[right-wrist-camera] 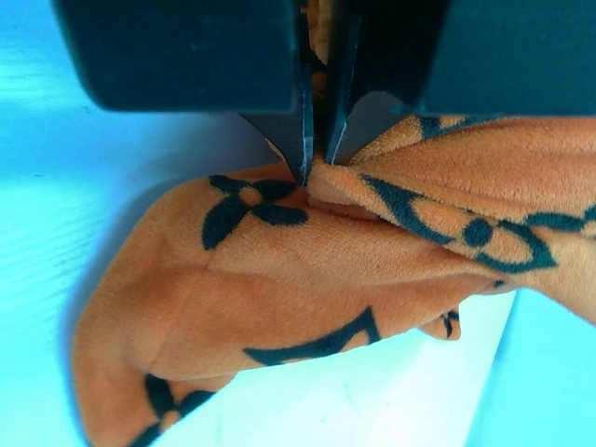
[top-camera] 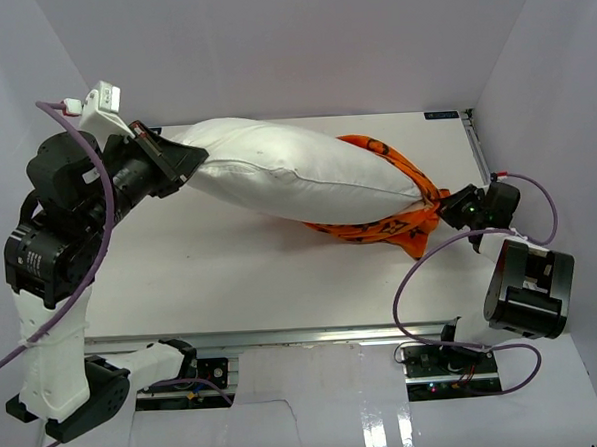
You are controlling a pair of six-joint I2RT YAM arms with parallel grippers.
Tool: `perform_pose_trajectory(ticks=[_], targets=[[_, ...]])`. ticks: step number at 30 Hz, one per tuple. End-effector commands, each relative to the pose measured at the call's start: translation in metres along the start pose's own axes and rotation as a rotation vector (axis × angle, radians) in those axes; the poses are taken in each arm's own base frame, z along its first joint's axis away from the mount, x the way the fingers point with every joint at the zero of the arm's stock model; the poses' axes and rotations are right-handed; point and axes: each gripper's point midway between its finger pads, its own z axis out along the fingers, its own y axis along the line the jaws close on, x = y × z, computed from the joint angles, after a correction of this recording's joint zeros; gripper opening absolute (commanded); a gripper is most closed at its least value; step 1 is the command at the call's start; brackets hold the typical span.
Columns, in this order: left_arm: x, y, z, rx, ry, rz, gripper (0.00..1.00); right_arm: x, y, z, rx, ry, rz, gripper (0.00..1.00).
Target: Remove the pillowcase from the pillow
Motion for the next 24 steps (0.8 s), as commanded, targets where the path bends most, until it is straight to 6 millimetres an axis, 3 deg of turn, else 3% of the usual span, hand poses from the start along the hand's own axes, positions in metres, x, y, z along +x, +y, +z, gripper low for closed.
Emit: perform_pose_trajectory(ticks=[1,5,10,13,20,21,23,24], targets=[[-0.119,-0.061,-0.129,0.238,-0.561,-0.020,0.00,-0.071,-0.085,-0.012,0.339,-0.305,0.086,0.08],[-0.120,-0.057,-0.139,0.226,-0.583,-0.003,0.00,-0.074,-0.093,-0.007,0.332,-0.310,0.140,0.08],[-0.119,-0.049,-0.143,0.197,-0.594,0.003,0.00,-0.080,-0.086,-0.004,0.289,-0.328,0.127,0.08],[-0.113,-0.040,-0.133,0.164,-0.583,0.005,0.00,-0.082,-0.079,-0.005,0.264,-0.338,0.101,0.08],[-0.093,0.005,-0.107,0.011,-0.587,0.034,0.00,-0.094,-0.060,-0.009,0.202,-0.362,0.064,0.08],[-0.079,0.020,-0.085,-0.029,-0.553,0.041,0.00,-0.091,-0.050,-0.007,0.150,-0.334,0.042,0.08],[-0.059,0.035,-0.061,-0.051,-0.514,0.045,0.00,-0.092,-0.032,-0.003,0.081,-0.293,0.011,0.08],[-0.036,0.053,-0.037,-0.072,-0.472,0.046,0.00,-0.088,-0.023,-0.002,0.043,-0.265,0.000,0.08]])
